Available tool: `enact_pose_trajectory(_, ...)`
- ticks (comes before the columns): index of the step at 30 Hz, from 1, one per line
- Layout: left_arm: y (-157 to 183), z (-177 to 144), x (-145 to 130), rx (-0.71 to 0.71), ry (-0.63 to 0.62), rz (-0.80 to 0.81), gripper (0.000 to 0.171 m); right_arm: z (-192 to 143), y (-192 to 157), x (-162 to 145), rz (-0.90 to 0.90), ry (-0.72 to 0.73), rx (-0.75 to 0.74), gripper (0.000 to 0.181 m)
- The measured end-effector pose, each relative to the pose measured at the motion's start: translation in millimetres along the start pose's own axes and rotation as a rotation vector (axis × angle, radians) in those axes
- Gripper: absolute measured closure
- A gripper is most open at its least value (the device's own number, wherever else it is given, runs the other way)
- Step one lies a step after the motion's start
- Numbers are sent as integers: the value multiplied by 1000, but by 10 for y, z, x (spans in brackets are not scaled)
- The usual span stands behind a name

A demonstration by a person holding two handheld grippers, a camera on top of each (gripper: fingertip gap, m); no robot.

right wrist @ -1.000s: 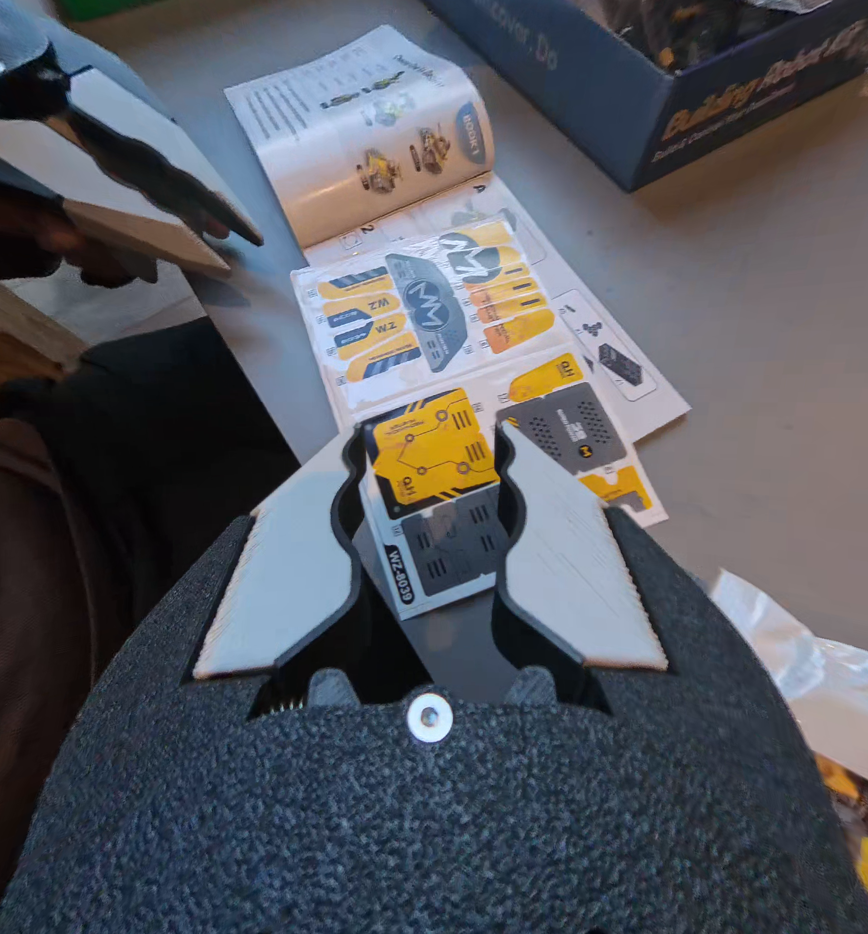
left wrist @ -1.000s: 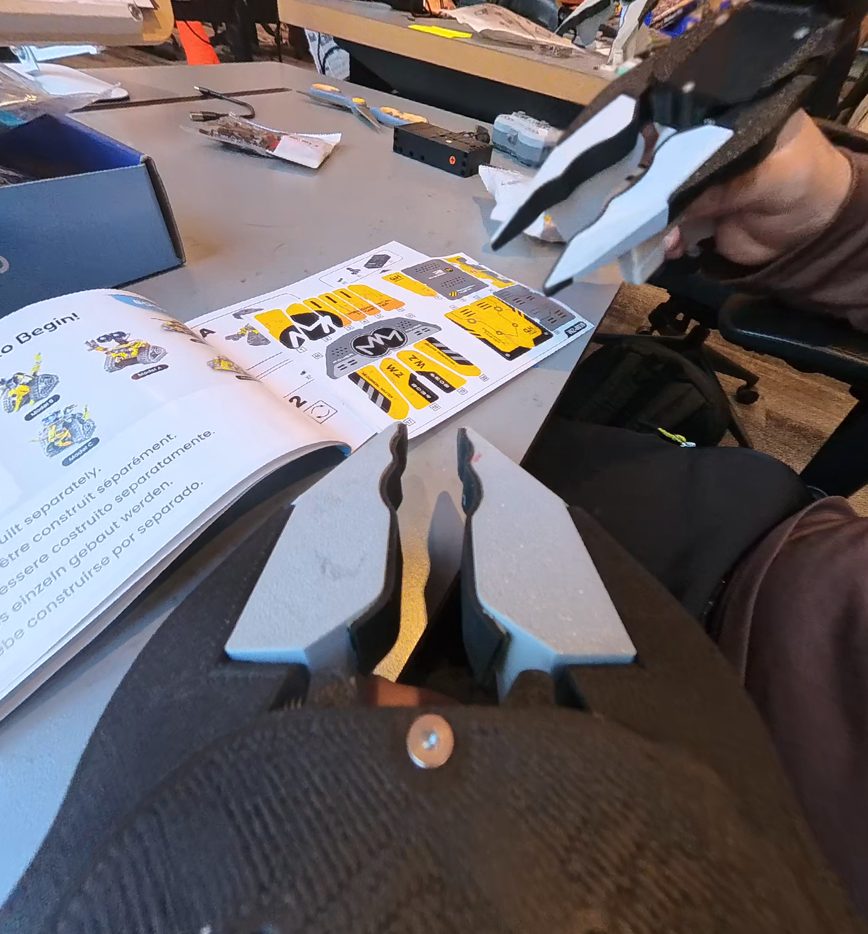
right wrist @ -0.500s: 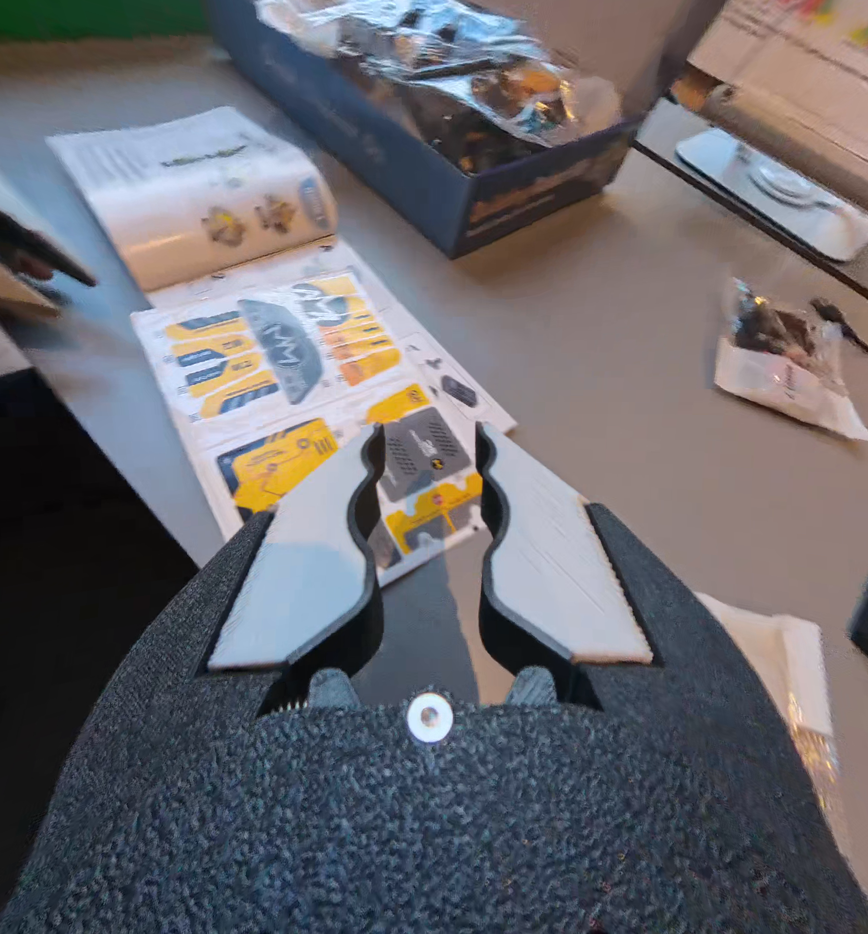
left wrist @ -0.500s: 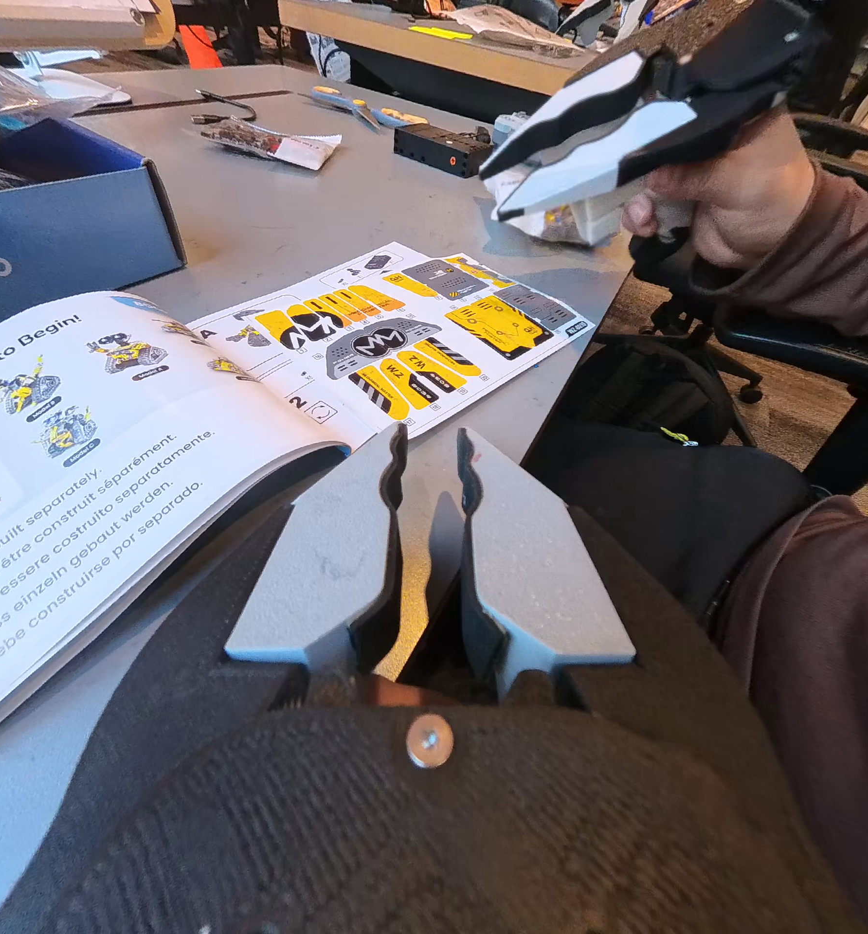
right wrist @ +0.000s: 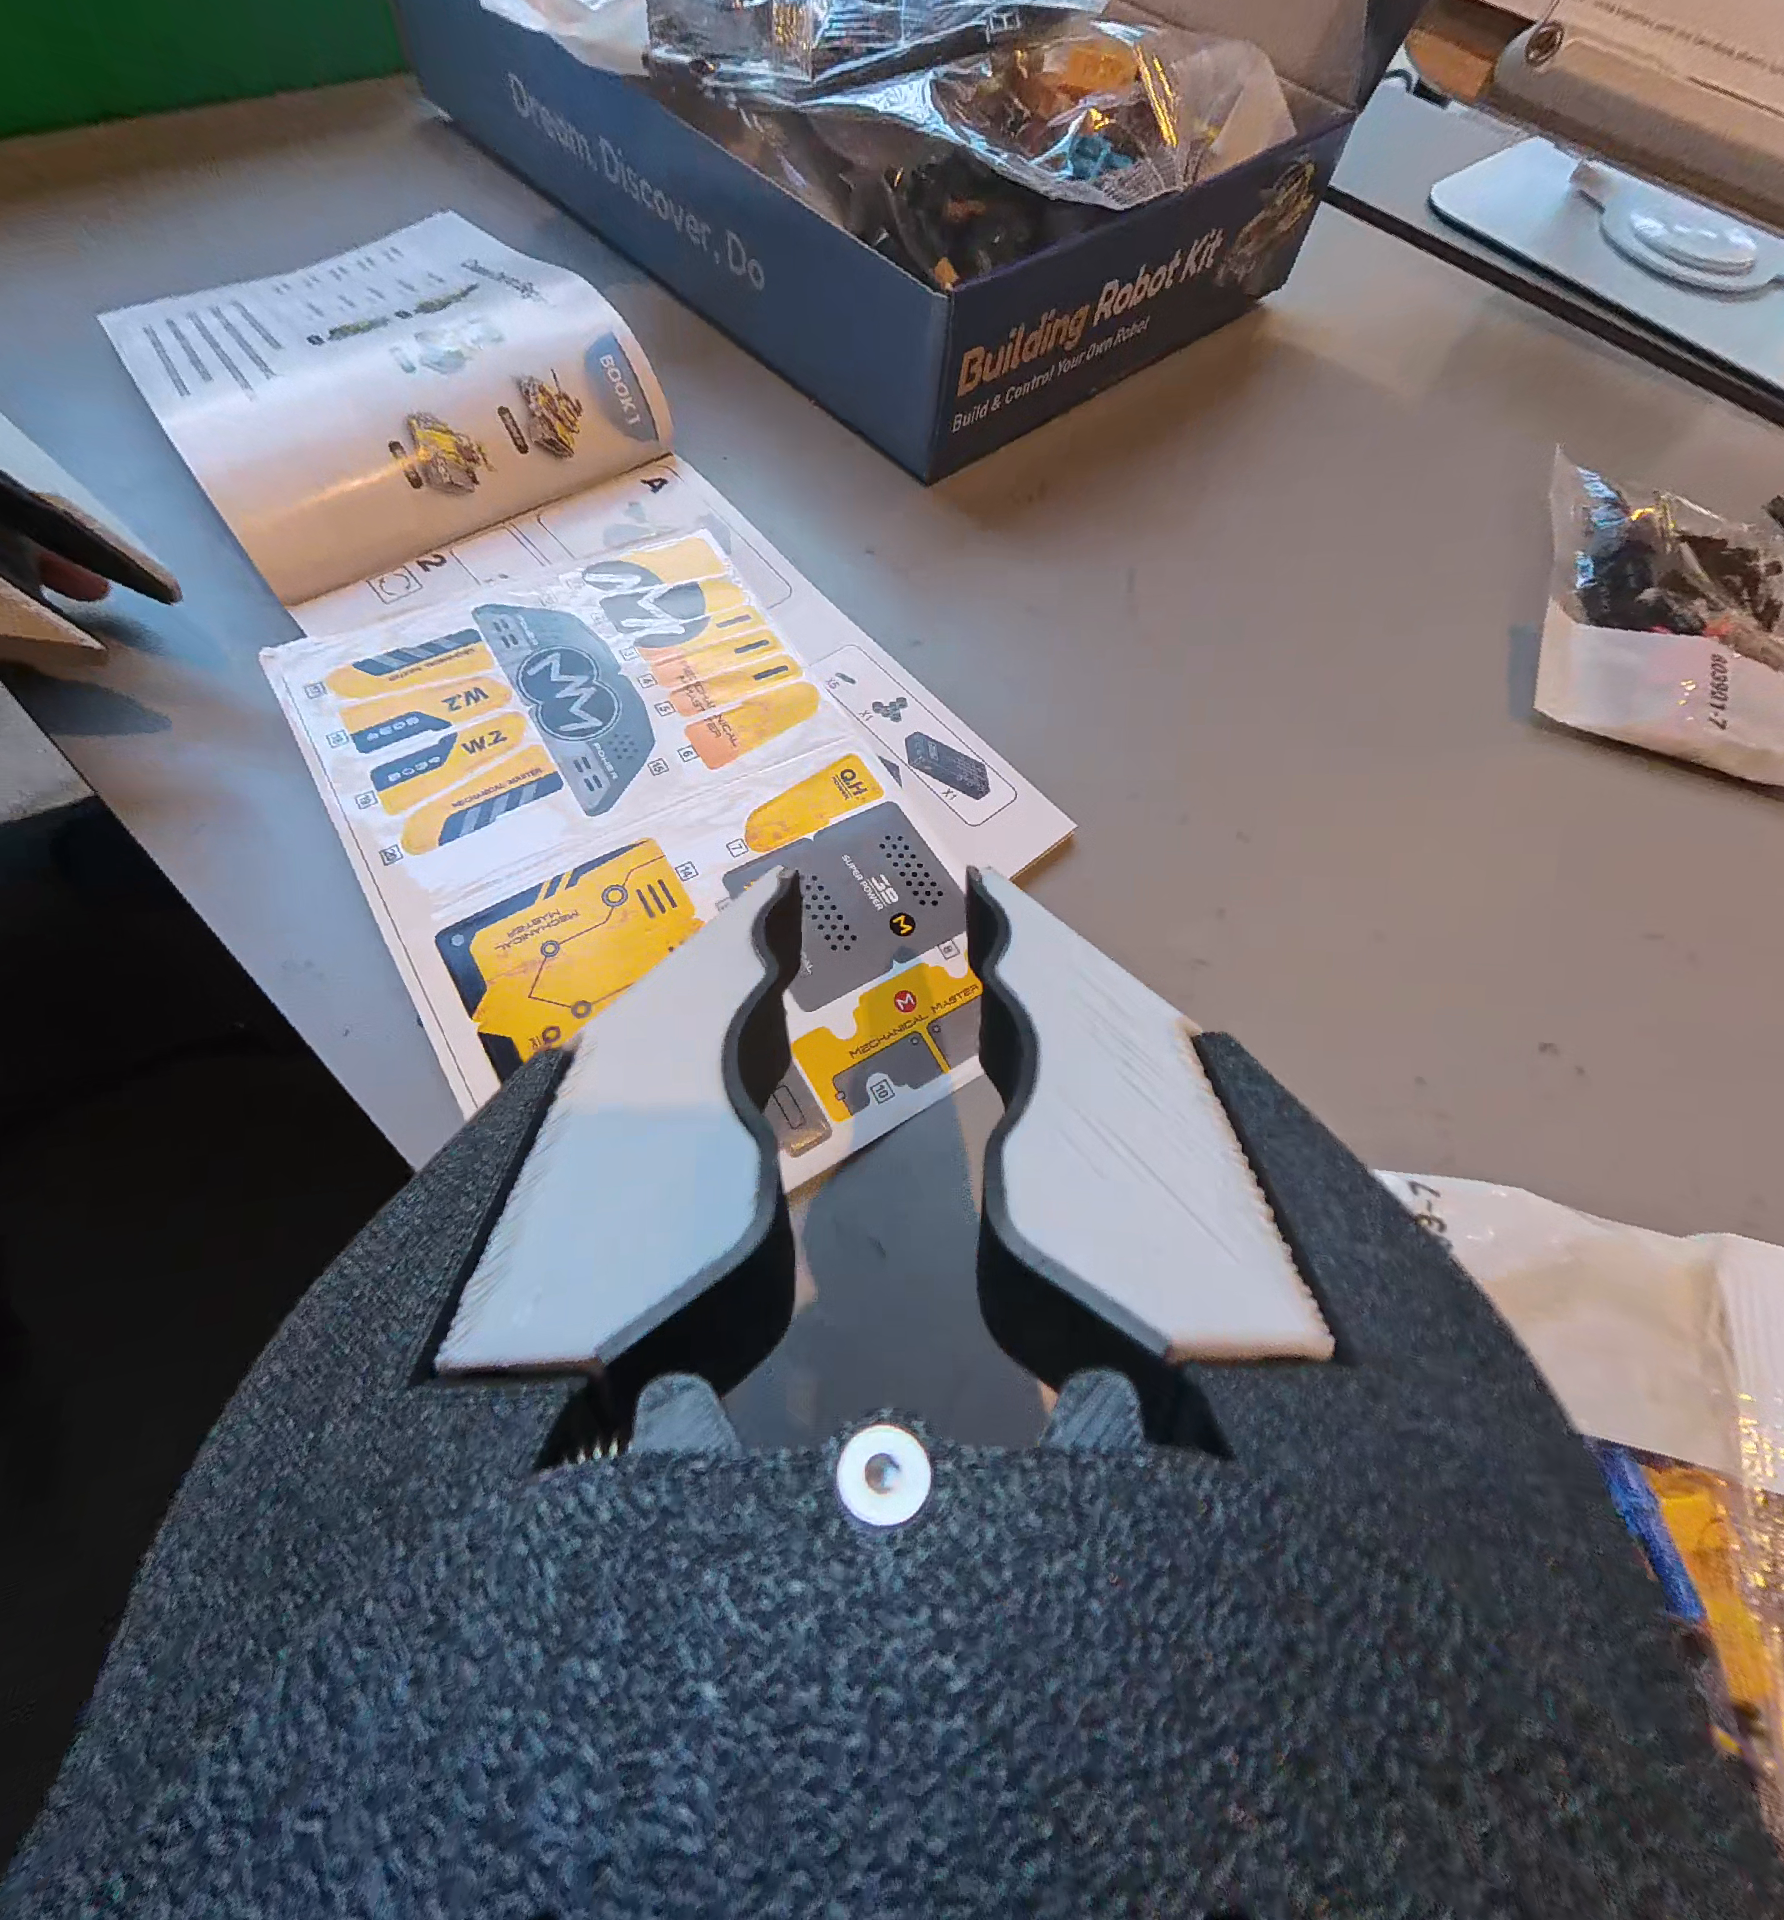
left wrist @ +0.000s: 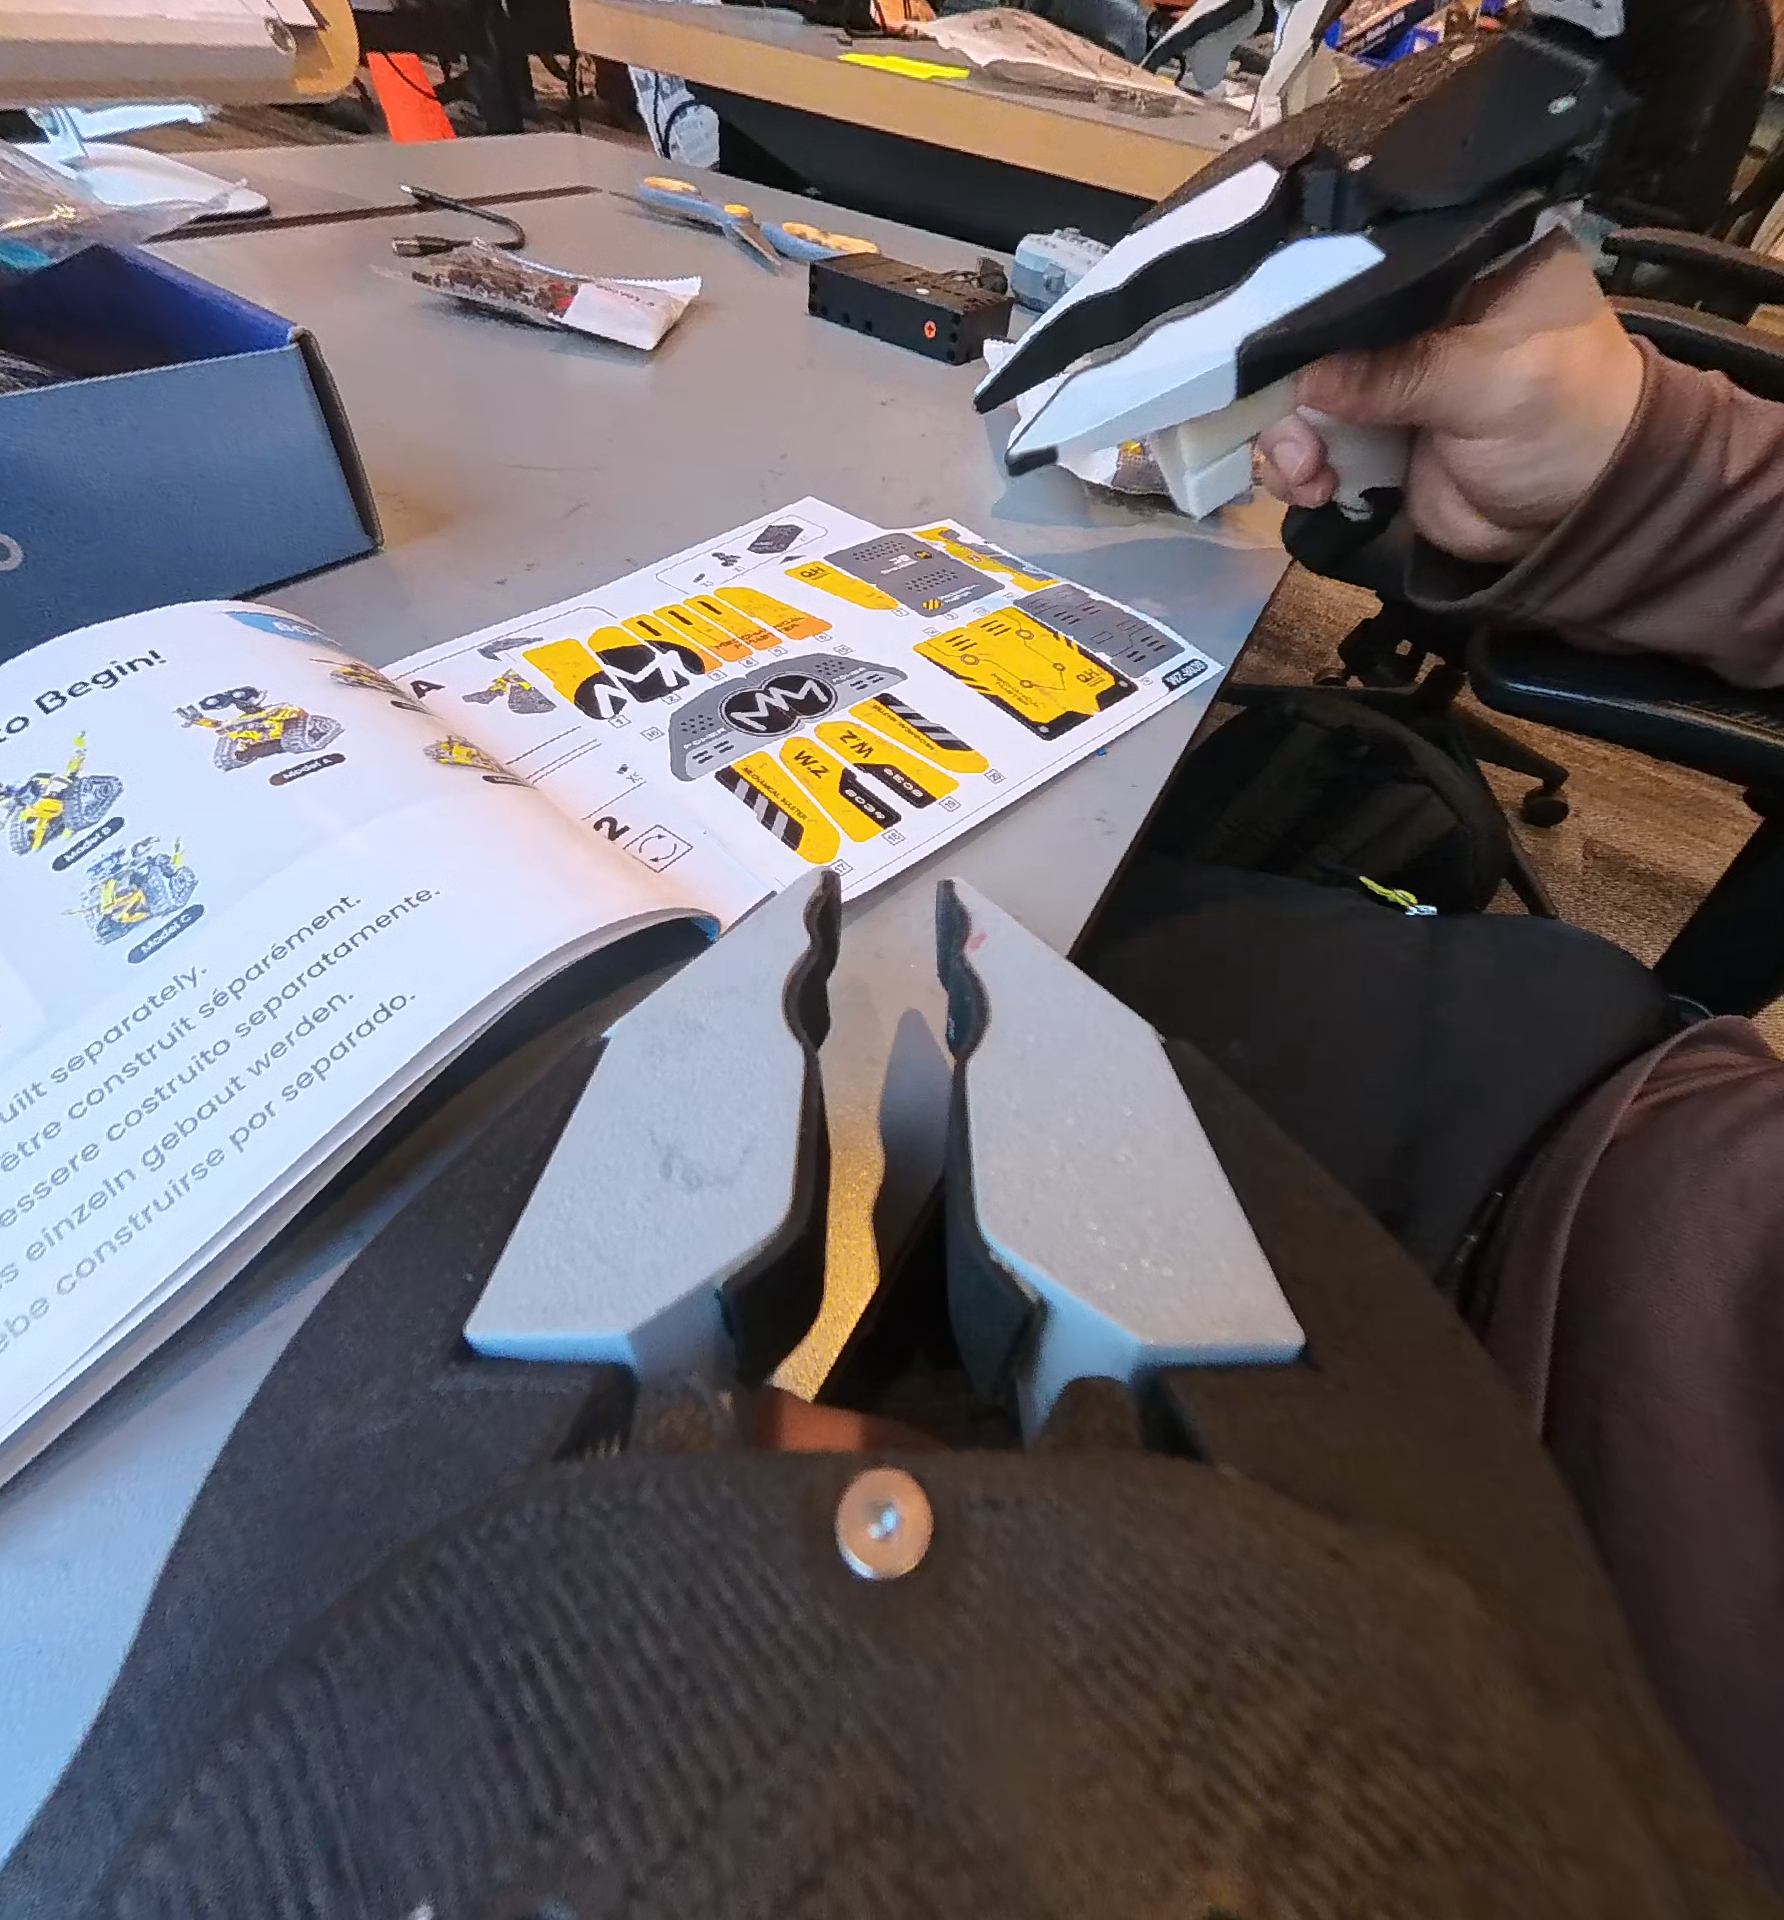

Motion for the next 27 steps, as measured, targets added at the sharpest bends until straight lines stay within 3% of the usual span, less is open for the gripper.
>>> enact_pose_trajectory(27,1,1,-2,1,1,1,156,75,3,-57,7,-53,10,152)
Point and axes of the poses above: each gripper's, where its closed fingertips meet, z out along the fingers, x out of its top, y = z × x across the jaws, the point moved 6 cm from there along -z, back along the fingers, and after that the axes turned 15 degrees about -y, right-handed, at the moved point
